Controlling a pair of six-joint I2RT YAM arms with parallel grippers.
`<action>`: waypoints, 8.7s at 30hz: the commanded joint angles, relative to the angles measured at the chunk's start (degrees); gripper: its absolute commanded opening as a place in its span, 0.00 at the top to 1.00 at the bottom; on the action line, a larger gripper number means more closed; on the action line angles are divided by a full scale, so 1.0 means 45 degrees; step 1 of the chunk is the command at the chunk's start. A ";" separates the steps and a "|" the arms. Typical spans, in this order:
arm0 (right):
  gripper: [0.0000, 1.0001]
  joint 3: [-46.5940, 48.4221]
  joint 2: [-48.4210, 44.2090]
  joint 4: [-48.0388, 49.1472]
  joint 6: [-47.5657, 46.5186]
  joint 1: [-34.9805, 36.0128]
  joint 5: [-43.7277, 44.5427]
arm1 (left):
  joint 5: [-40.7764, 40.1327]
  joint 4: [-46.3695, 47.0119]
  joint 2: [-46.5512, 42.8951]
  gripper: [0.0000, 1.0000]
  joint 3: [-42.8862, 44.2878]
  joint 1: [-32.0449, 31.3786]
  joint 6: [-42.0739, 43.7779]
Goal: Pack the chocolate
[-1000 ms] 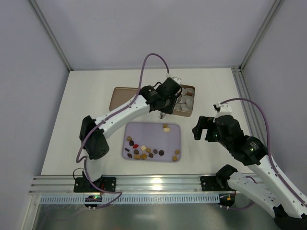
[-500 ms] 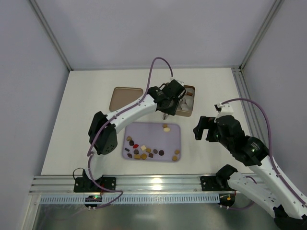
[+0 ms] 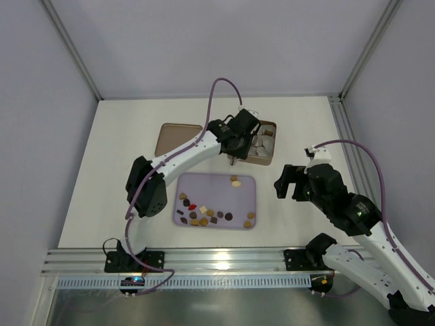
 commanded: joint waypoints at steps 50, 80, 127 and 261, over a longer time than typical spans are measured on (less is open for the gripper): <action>0.00 -0.0212 0.0285 0.0887 -0.0049 -0.0019 -0.0175 | 0.1293 -0.0243 -0.8455 0.58 -0.7442 -0.0971 -0.0461; 0.00 -0.0310 0.0422 0.0809 -0.0068 -0.0019 -0.0077 | 0.0746 0.0655 -0.6720 0.59 -0.8618 -0.2008 -0.0793; 0.00 -0.0368 0.0325 0.0829 0.0010 -0.0019 -0.0136 | 0.0493 -0.0927 -0.7716 0.59 -0.8911 -0.2575 -0.0833; 0.00 0.0354 -0.0554 -0.0441 -0.0088 -0.0019 0.0508 | 0.0688 0.0166 0.1192 0.64 0.3336 -0.0368 0.1257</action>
